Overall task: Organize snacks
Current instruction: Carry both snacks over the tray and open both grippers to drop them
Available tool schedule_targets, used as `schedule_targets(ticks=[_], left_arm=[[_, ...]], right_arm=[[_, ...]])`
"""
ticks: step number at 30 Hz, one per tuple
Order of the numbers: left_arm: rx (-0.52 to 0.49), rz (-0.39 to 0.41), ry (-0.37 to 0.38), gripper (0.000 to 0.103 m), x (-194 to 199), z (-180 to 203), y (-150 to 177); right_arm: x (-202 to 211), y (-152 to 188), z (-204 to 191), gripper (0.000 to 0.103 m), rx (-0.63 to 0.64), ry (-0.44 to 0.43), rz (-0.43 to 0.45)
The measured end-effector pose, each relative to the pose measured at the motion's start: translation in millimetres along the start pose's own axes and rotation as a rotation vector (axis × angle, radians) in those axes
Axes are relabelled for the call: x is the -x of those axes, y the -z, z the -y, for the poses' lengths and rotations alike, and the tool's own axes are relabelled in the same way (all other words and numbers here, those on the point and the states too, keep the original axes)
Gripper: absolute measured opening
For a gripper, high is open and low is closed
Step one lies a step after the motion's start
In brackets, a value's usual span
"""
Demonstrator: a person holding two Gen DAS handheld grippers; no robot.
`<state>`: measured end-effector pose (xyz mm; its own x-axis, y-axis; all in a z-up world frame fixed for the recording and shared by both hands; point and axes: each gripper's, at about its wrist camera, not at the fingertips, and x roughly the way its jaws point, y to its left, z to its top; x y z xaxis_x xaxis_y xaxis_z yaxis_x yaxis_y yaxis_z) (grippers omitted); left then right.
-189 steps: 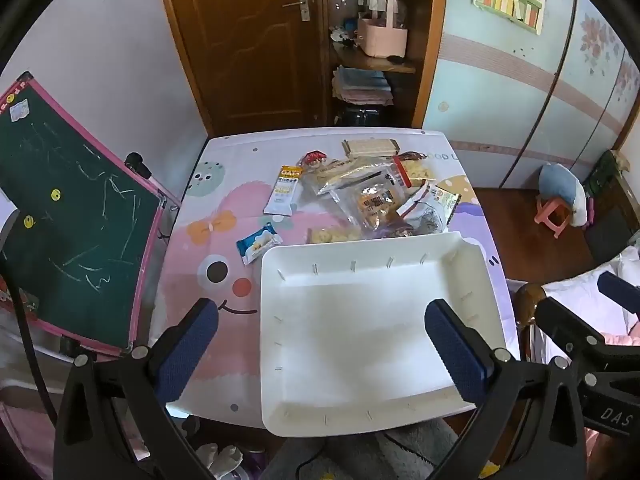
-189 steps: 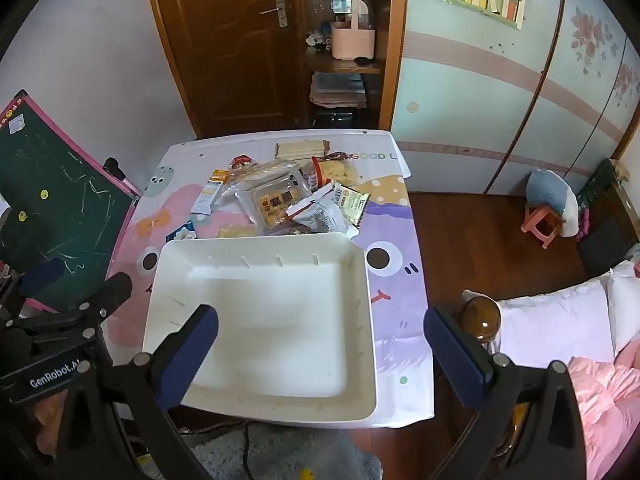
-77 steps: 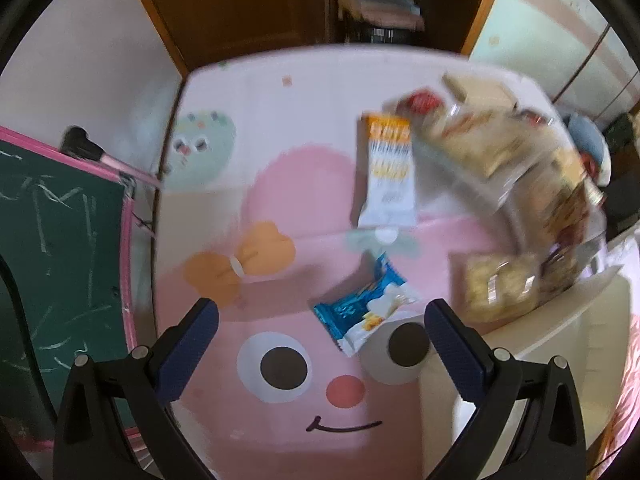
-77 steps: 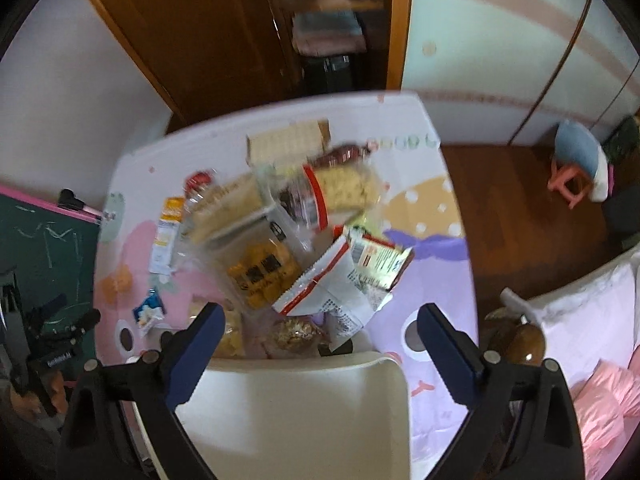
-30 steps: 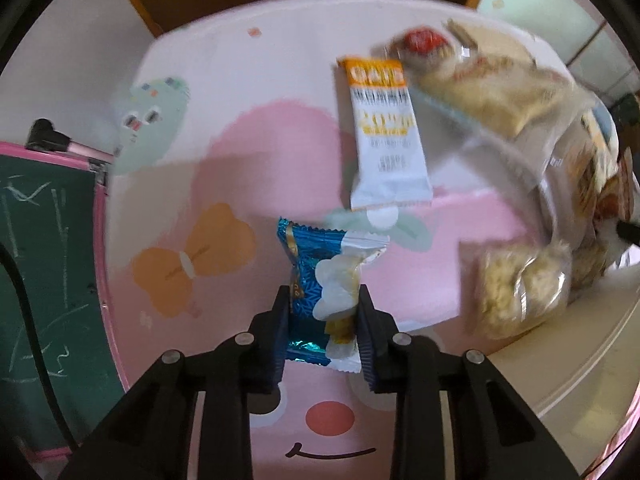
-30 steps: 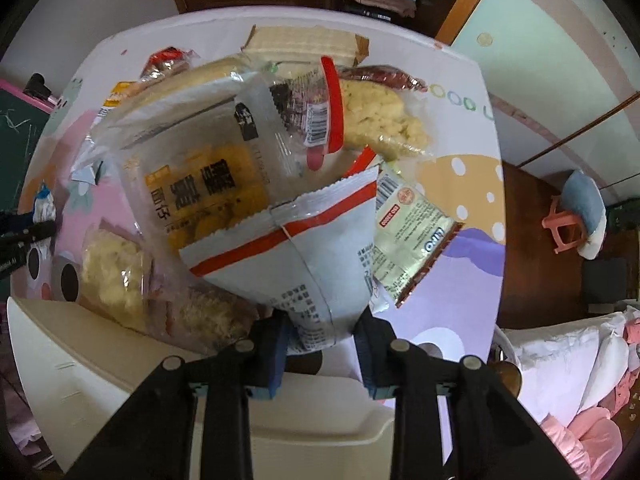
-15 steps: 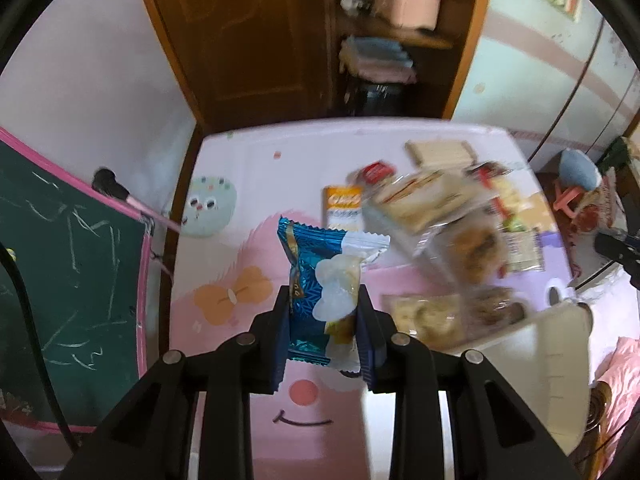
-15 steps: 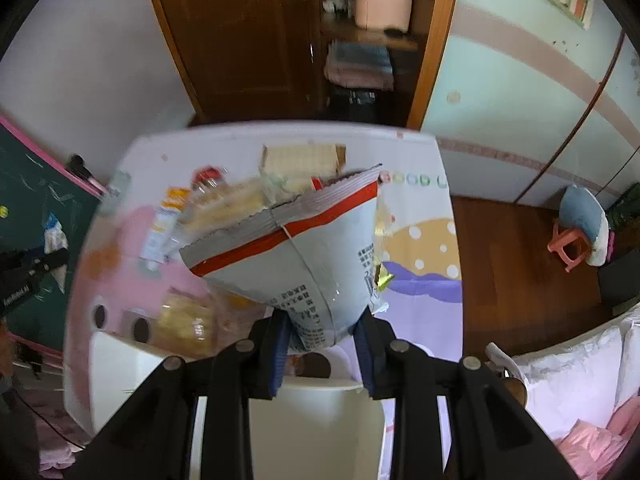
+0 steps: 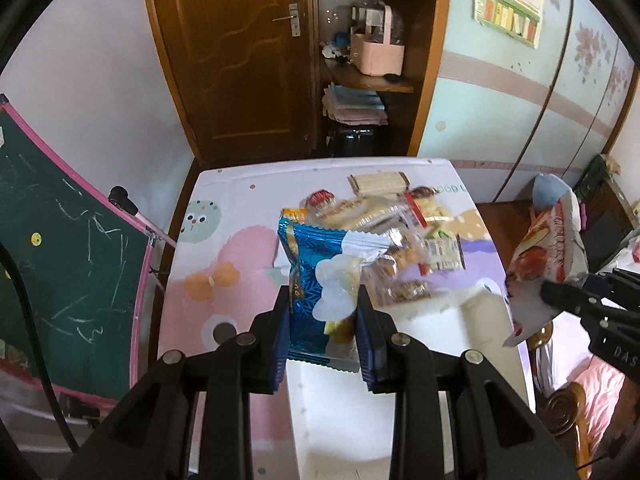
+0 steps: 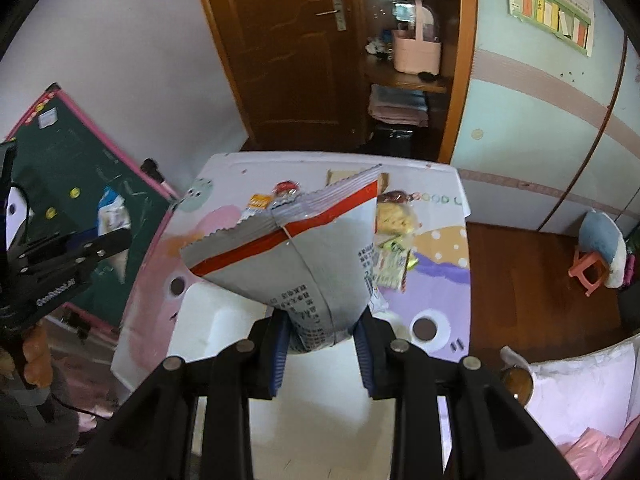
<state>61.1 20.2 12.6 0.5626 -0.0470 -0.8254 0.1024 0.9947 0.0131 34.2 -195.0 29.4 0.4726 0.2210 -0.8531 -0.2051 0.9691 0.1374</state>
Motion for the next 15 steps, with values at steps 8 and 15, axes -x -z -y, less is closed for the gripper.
schedule_targets(ticks=[8, 15], left_arm=[[-0.051, -0.064, -0.005, 0.027, -13, 34, 47], [-0.051, -0.160, 0.000, 0.027, -41, 49, 79]], right_arm=[[-12, 46, -11, 0.030, 0.002, -0.029, -0.124], [-47, 85, -13, 0.030, -0.021, -0.007, -0.287]])
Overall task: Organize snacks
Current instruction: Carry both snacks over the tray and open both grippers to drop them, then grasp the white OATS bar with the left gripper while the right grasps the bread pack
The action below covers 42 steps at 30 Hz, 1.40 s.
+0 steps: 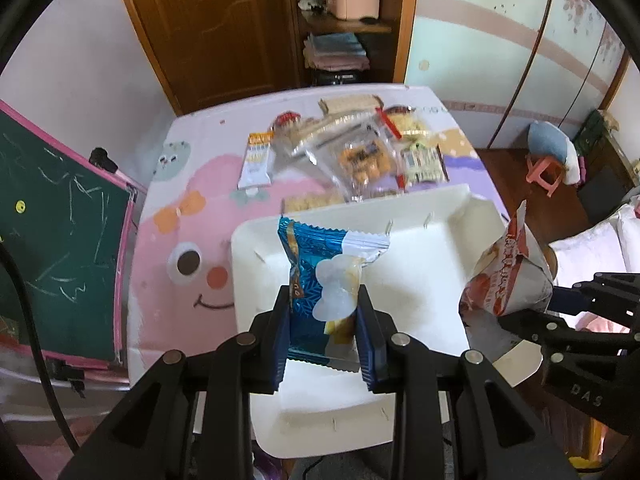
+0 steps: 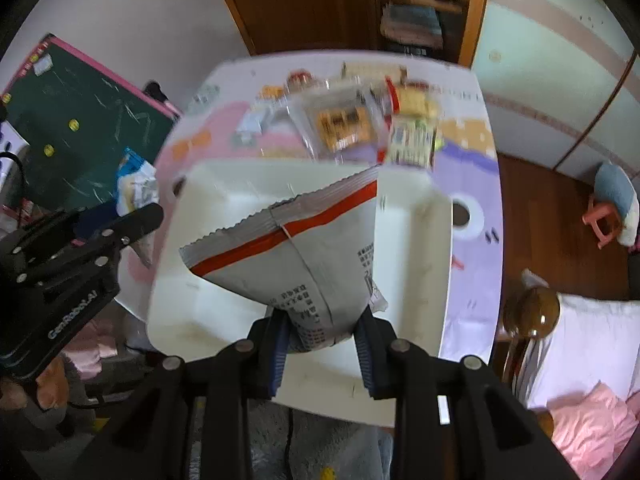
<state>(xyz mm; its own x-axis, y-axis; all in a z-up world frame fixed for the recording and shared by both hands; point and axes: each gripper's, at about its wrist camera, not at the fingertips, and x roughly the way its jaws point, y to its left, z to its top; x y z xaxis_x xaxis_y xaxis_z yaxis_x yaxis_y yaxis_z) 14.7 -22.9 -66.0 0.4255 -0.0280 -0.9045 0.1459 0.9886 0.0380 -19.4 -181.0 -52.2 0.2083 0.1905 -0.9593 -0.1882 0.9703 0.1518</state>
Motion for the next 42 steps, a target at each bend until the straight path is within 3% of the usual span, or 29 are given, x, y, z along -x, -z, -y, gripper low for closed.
schedule_targets(ticks=[7, 8, 10, 11, 12, 18, 42], left_arm=[[0.004, -0.032, -0.022, 0.029, -7, 4, 9], [0.006, -0.035, -0.026, 0.033, -7, 5, 10], [0.012, -0.043, -0.032, 0.068, -7, 4, 11], [0.025, -0.036, -0.044, 0.094, -5, 3, 12], [0.034, -0.019, -0.051, 0.098, -2, 2, 12], [0.037, 0.030, -0.066, 0.098, 12, 2, 13], [0.016, 0.153, -0.079, 0.098, 50, 5, 9]], right_arm=[[-12, 6, 1, 0.033, -0.023, -0.005, -0.068], [-13, 6, 3, 0.033, -0.037, -0.003, -0.076], [-14, 7, 6, 0.034, -0.050, -0.004, -0.086], [-15, 7, 7, 0.038, -0.056, 0.000, -0.089], [-14, 7, 8, 0.044, -0.062, 0.005, -0.088], [-4, 10, 9, 0.052, -0.071, 0.015, -0.055], [34, 8, 0, 0.052, -0.032, -0.002, 0.085]])
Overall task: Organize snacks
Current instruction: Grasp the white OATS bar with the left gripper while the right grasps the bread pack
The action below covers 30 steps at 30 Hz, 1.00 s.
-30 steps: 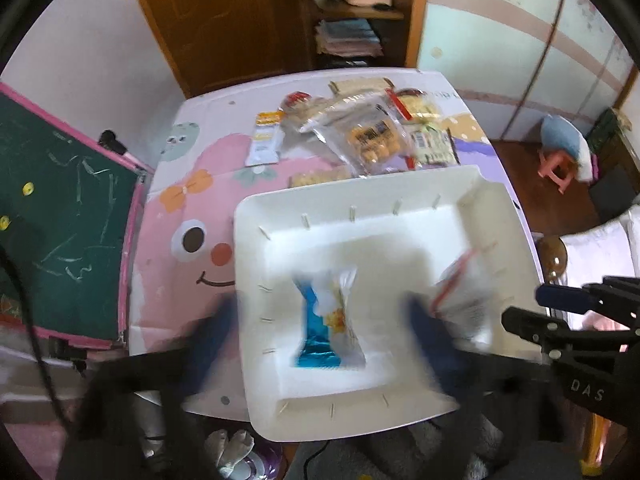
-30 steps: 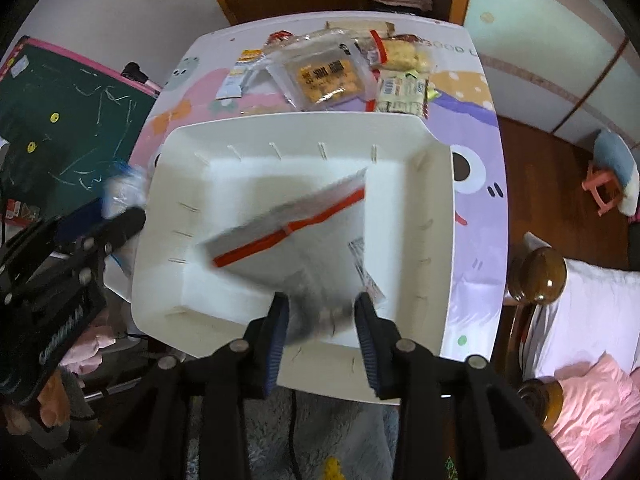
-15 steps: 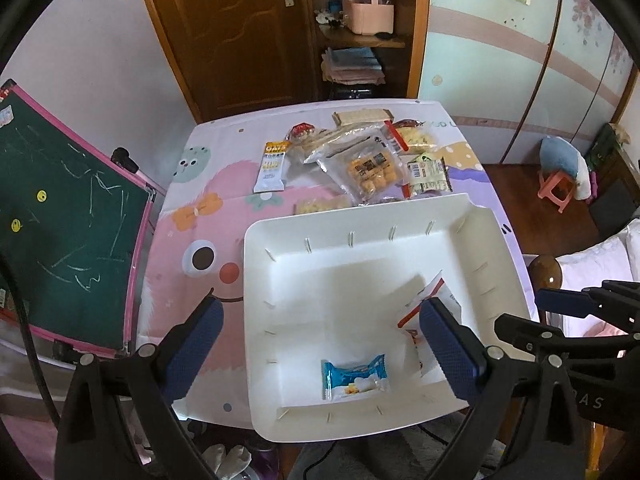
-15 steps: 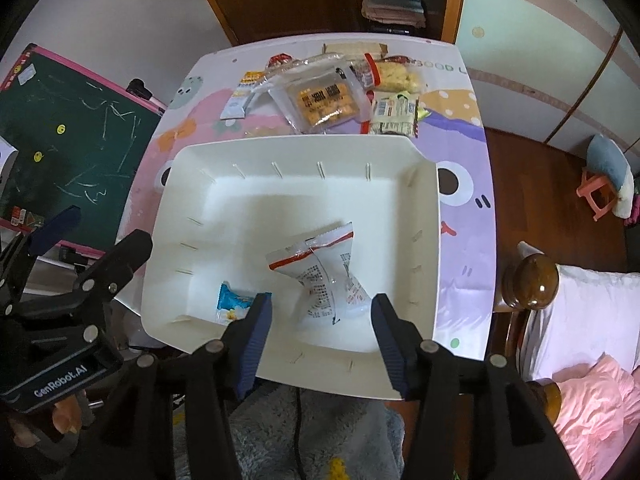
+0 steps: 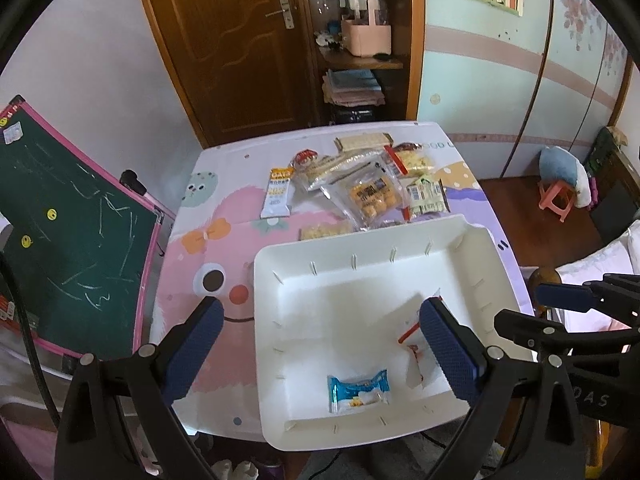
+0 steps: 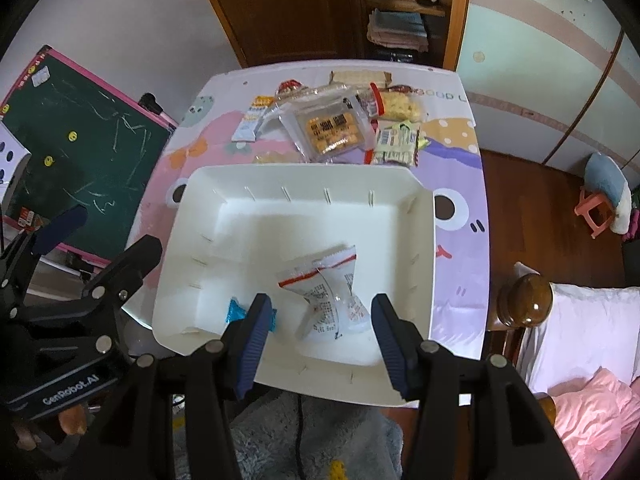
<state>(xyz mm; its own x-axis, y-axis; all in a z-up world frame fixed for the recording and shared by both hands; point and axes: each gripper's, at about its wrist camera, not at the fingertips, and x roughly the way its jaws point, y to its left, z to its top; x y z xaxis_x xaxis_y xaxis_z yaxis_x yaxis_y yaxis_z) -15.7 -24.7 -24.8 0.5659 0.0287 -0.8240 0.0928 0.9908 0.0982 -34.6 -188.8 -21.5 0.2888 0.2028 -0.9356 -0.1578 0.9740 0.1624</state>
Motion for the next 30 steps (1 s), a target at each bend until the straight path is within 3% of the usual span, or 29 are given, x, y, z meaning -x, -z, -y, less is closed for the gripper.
schedule_targets(ticks=[10, 25, 30], left_arm=[[-0.029, 0.097, -0.005, 0.098, 11, -10, -16], [-0.046, 0.067, 0.012, 0.098, -10, -33, -56], [-0.038, 0.073, -0.003, 0.098, -25, -46, -78]], right_arm=[[12, -21, -7, 0.052, 0.001, 0.010, 0.069], [16, -69, -12, 0.052, -0.012, 0.077, 0.151], [13, -89, -19, 0.052, 0.019, 0.141, 0.186]])
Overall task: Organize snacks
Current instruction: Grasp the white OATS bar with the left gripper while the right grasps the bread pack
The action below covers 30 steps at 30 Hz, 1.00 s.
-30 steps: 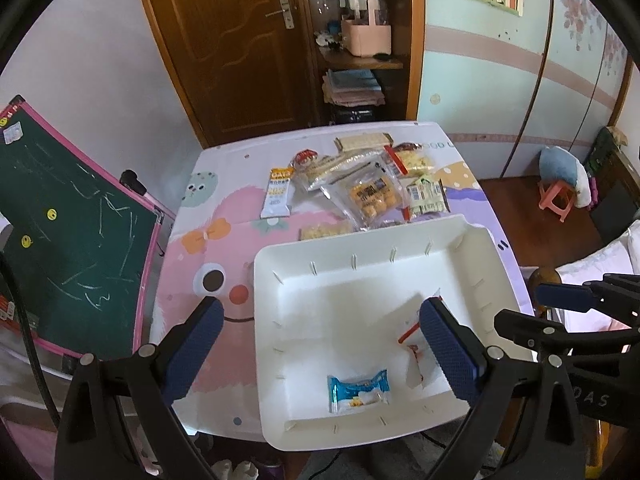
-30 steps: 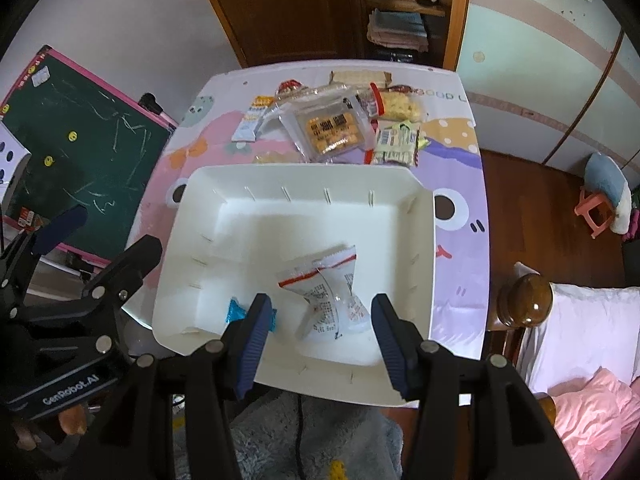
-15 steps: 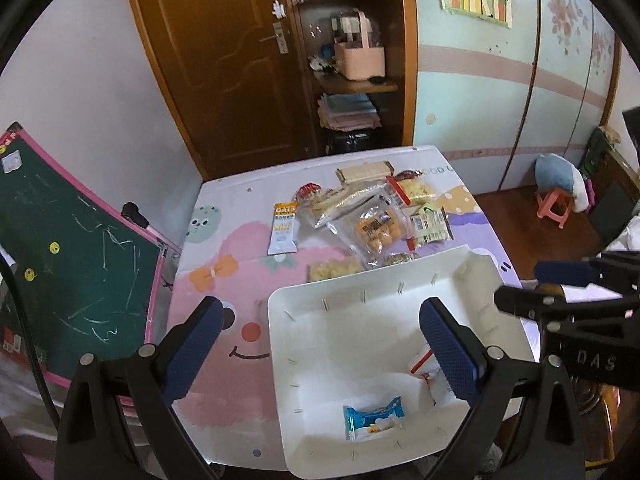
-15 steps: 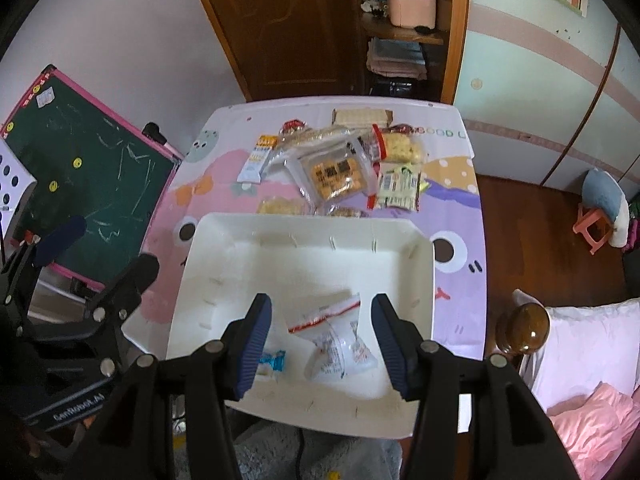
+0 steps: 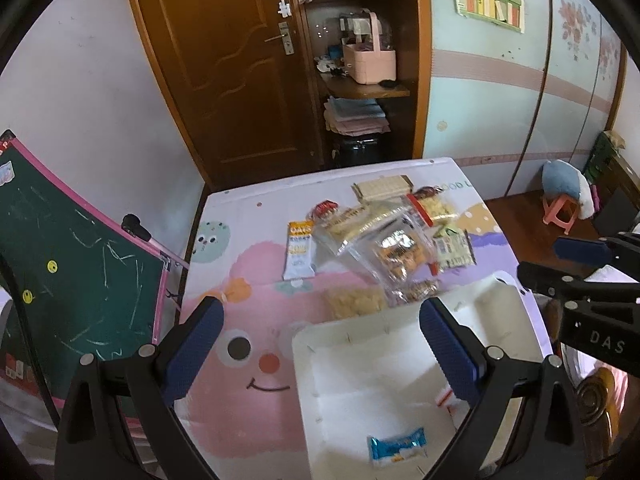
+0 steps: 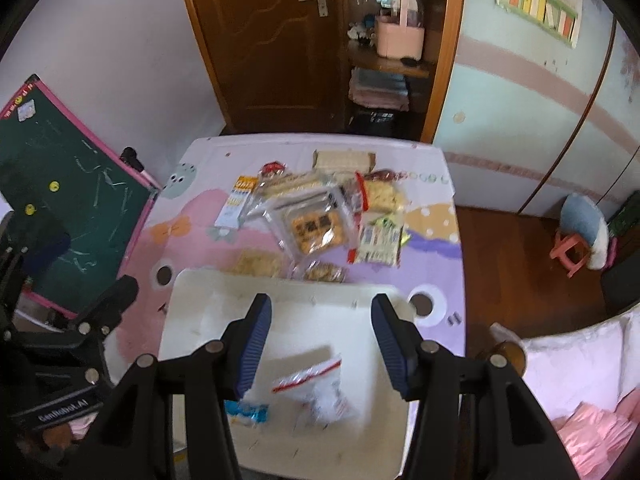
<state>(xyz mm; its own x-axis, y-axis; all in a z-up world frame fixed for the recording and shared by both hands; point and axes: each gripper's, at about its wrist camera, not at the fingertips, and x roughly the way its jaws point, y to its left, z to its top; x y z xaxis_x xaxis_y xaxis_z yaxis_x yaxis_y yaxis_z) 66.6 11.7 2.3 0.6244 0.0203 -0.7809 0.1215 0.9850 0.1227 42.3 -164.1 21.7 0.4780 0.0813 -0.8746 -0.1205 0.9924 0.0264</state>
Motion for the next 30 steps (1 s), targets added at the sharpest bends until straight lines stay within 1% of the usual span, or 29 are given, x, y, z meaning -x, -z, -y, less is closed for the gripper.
schedule_targets(ticks=[3, 7, 12, 13, 16, 18, 20, 24, 25, 30], left_arm=[[0.009, -0.002, -0.008, 0.098, -12, -9, -11], [0.023, -0.004, -0.031, 0.098, -36, -26, -28], [0.054, -0.022, -0.056, 0.098, -79, -53, -52], [0.060, -0.025, -0.059, 0.098, -89, -58, -56], [0.083, -0.058, -0.044, 0.098, -124, -71, -66], [0.095, -0.095, -0.043, 0.098, -153, -79, -69], [0.097, -0.124, -0.041, 0.098, -177, -82, -69], [0.107, -0.198, -0.031, 0.098, -230, -89, -63], [0.116, -0.215, -0.018, 0.098, -243, -91, -61], [0.139, -0.268, 0.021, 0.098, -289, -90, -56]], right_arm=[[-6, -13, -3, 0.052, 0.013, 0.011, 0.010], [-21, -31, -2, 0.052, -0.002, 0.021, -0.002], [-54, -61, 7, 0.052, -0.046, -0.051, -0.040], [-62, -66, 8, 0.052, -0.059, -0.077, -0.053], [-93, -83, 17, 0.052, -0.129, -0.175, -0.103], [-123, -93, 22, 0.052, -0.190, -0.239, -0.158], [-153, -99, 24, 0.052, -0.244, -0.280, -0.208], [-205, -106, 22, 0.052, -0.329, -0.308, -0.270], [-215, -107, 22, 0.052, -0.347, -0.310, -0.286], [-257, -110, 13, 0.052, -0.415, -0.339, -0.329]])
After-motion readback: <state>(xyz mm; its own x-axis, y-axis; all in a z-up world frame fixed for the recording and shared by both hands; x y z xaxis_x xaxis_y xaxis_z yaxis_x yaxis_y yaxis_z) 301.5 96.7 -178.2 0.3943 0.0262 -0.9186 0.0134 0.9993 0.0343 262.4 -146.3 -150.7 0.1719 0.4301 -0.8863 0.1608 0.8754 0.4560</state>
